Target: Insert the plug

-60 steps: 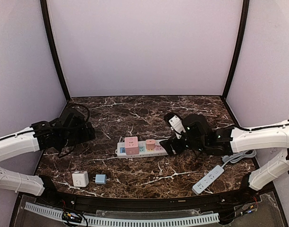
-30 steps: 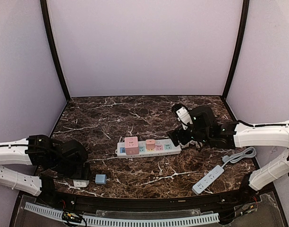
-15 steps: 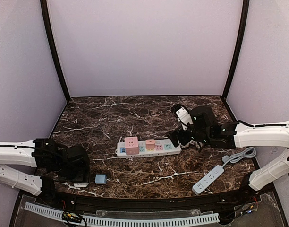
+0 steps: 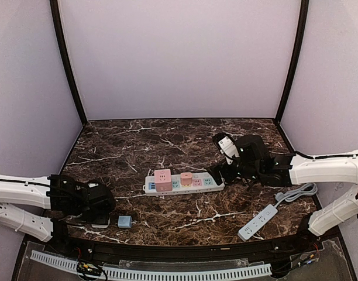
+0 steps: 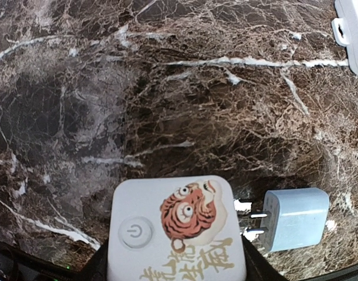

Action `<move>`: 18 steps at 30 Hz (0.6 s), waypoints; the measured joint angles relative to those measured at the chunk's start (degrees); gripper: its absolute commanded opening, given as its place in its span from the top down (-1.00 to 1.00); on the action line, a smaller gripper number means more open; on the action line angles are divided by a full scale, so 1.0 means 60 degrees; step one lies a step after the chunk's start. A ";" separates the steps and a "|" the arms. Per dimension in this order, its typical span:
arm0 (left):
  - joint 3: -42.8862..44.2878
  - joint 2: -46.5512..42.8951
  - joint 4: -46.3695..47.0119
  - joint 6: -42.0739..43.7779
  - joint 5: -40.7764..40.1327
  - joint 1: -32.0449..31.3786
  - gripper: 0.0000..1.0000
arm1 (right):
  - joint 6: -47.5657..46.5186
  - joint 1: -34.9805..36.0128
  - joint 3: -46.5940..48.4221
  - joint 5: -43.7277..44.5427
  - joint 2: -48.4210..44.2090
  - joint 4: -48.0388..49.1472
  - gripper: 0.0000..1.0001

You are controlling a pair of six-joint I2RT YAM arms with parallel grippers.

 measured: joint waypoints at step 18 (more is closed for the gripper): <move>0.3595 0.1381 0.1049 0.4182 -0.1155 -0.0018 0.20 | -0.0076 -0.0157 -0.0525 -0.0951 -0.1075 0.0291 -0.97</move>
